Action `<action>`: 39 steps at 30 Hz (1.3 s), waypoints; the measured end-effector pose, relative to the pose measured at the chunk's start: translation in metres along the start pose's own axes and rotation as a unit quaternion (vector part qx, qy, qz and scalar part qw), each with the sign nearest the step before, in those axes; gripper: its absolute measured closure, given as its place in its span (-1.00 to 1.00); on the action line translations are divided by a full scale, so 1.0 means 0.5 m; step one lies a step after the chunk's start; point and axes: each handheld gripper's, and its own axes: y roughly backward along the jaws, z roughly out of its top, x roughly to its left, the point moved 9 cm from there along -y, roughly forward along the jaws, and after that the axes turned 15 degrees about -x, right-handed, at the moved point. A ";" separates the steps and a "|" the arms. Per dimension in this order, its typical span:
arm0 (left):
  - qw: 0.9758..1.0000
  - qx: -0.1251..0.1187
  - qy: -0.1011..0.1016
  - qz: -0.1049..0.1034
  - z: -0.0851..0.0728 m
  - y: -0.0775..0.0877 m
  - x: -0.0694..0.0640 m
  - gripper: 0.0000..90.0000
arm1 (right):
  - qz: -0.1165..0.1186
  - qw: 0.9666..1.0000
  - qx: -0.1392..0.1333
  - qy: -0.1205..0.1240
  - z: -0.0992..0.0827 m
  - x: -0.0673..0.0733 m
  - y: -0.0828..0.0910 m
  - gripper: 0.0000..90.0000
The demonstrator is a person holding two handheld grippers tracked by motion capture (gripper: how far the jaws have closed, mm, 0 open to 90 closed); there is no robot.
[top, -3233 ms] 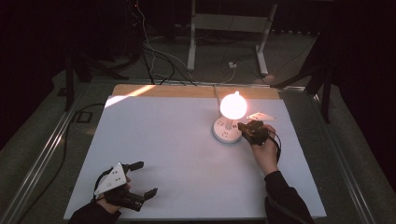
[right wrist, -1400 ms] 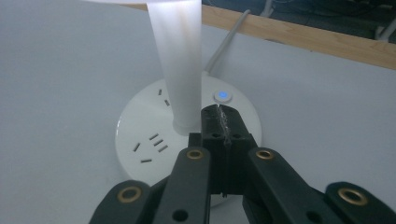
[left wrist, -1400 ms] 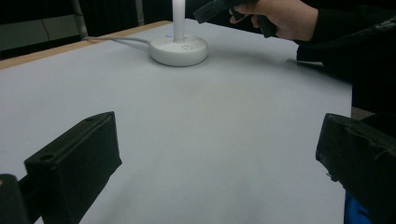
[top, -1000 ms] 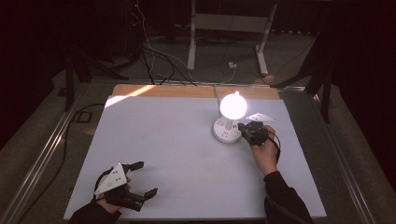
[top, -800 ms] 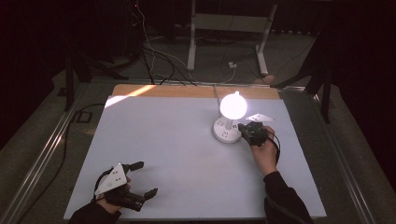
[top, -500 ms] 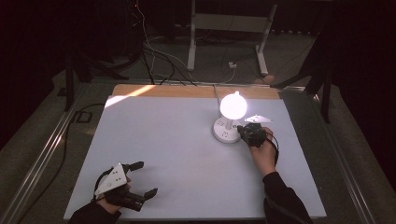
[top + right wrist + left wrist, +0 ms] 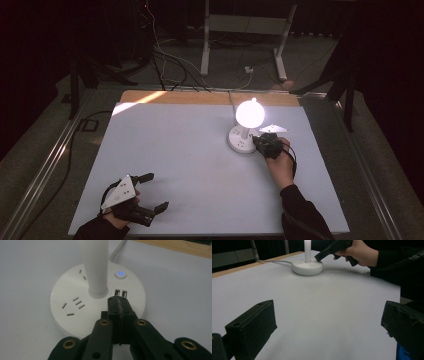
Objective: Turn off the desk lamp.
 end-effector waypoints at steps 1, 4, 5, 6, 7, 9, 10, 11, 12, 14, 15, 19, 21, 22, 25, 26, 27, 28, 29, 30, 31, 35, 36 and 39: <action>1.000 0.000 0.000 0.000 0.000 0.000 0.000 -0.99 | -0.001 1.000 0.001 0.003 0.000 0.001 0.000 0.99; 1.000 0.000 -0.002 -0.001 0.000 -0.001 -0.001 -0.99 | 0.000 1.000 0.006 0.005 -0.001 0.000 0.000 1.00; 1.000 0.001 -0.002 0.000 0.000 -0.001 0.000 -0.99 | 0.000 1.000 0.005 -0.002 -0.001 -0.001 0.000 1.00; 1.000 0.001 -0.002 0.000 0.000 -0.001 0.000 -0.99 | 0.000 1.000 0.004 -0.003 -0.001 -0.001 0.000 1.00; 1.000 0.001 -0.001 0.000 0.000 -0.001 0.000 -0.99 | 0.000 1.000 0.004 -0.002 -0.001 -0.001 0.001 0.99; 1.000 0.001 -0.002 0.000 0.000 0.000 0.000 -0.99 | -0.002 1.000 0.002 0.002 0.004 -0.001 0.003 0.99; 1.000 0.001 -0.002 0.000 0.000 0.001 0.000 -0.99 | 0.000 1.000 -0.002 -0.004 0.010 -0.002 0.006 0.99; 1.000 0.000 -0.001 0.001 0.000 0.001 0.001 -0.99 | 0.001 1.000 -0.007 -0.007 0.017 -0.003 0.009 0.99; 1.000 0.000 0.001 0.002 0.000 0.001 0.001 -0.99 | 0.002 1.000 -0.009 -0.008 0.021 -0.004 0.012 0.99; 1.000 0.000 0.001 0.002 0.000 0.000 0.002 -0.99 | 0.004 1.000 -0.018 -0.018 0.033 -0.005 0.019 0.99; 1.000 0.001 0.000 0.001 0.000 0.000 0.001 -0.99 | 0.004 1.000 -0.019 -0.017 0.037 -0.005 0.021 0.98; 1.000 0.000 -0.002 0.001 0.001 0.001 0.000 -0.99 | 0.005 1.000 -0.021 -0.018 0.043 -0.003 0.027 0.96; 1.000 -0.001 0.000 0.002 0.001 0.001 0.001 -0.99 | 0.009 1.000 -0.023 -0.017 0.046 0.001 0.029 0.91; 1.000 -0.001 0.000 0.002 0.001 0.001 0.002 -0.99 | 0.012 1.000 -0.021 -0.014 0.047 0.004 0.030 0.84; 1.000 0.000 -0.001 0.002 0.000 0.000 0.001 -0.99 | 0.028 0.999 -0.024 -0.008 0.050 0.014 0.030 0.51; 1.000 0.001 -0.002 0.002 0.001 0.000 0.001 -0.99 | 0.038 0.999 -0.021 -0.013 0.050 0.017 0.030 0.42; 1.000 0.000 -0.002 0.002 0.001 0.001 0.001 -0.99 | 0.049 0.998 -0.021 -0.022 0.050 0.021 0.030 0.39; 1.000 0.000 -0.002 0.002 0.001 0.001 0.001 -0.99 | 0.057 0.998 -0.021 -0.032 0.050 0.024 0.030 0.25; 1.000 -0.001 -0.001 0.003 0.001 0.001 0.002 -0.99 | 0.071 0.997 -0.013 -0.040 0.047 0.028 0.028 0.11; 1.000 -0.001 0.000 0.003 0.001 0.001 0.002 -0.99 | 0.089 0.995 0.005 -0.055 0.043 0.032 0.026 0.05; 1.000 -0.001 0.000 0.003 0.001 0.001 0.002 -0.99 | 0.087 0.994 0.010 -0.061 0.041 0.031 0.025 -0.08; 1.000 -0.001 -0.001 0.003 0.002 0.001 0.002 -0.99 | 0.086 0.995 0.016 -0.050 0.038 0.030 0.025 -0.67; 1.000 -0.001 -0.001 0.003 0.002 0.001 0.002 -0.99 | 0.096 0.994 0.022 -0.045 0.037 0.032 0.027 -0.78; 1.000 -0.001 -0.002 0.003 0.002 0.001 0.002 -0.99 | 0.121 0.992 0.034 -0.030 0.033 0.036 0.033 -1.00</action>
